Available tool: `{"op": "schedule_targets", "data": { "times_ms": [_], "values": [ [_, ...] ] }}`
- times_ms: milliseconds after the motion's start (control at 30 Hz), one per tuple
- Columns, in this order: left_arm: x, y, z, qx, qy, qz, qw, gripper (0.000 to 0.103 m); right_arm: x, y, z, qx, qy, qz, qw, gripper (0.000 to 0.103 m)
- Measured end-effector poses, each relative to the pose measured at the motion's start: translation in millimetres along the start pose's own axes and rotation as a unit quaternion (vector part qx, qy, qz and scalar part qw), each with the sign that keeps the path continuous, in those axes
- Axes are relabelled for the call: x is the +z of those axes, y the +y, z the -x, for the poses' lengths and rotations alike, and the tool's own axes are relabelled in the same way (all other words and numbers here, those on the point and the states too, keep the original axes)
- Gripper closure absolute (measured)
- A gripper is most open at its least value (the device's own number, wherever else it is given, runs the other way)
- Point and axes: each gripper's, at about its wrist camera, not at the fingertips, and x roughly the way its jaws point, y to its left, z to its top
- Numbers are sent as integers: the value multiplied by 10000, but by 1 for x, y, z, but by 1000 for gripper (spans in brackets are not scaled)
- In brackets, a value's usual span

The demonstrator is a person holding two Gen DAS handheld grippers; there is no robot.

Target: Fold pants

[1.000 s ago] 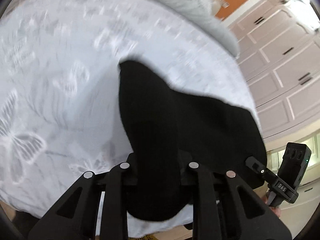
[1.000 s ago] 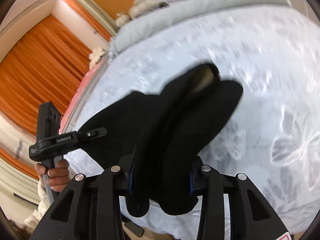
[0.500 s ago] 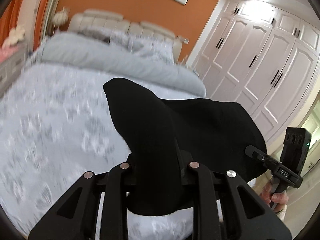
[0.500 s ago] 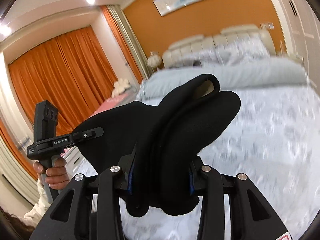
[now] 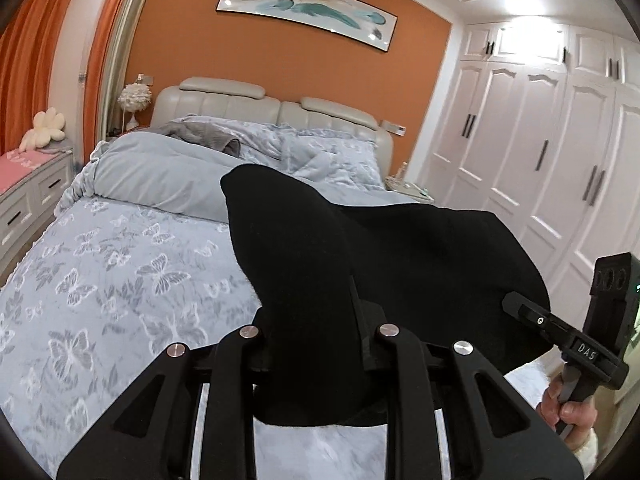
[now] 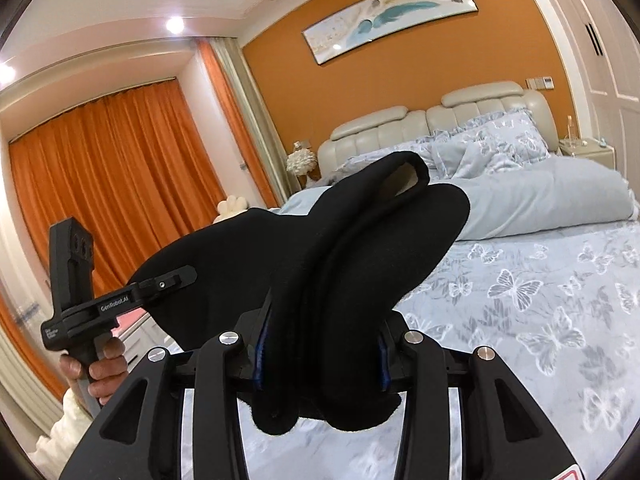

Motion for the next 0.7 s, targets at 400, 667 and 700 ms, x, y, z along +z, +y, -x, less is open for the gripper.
{"op": "schedule_targets", "data": {
  "times_ms": [400, 667, 700],
  "values": [
    [-107, 101, -243, 457, 975, 298, 9937, 80, -107, -153, -197, -268, 916, -1064, 9897, 65],
    [-212, 147, -283, 863, 1355, 424, 9861, 35, -196, -214, -225, -541, 1495, -1863, 9695, 43],
    [-209, 147, -277, 916, 1371, 435, 9854, 35, -188, -207, -208, -805, 1285, -1788, 9721, 43]
  ]
}}
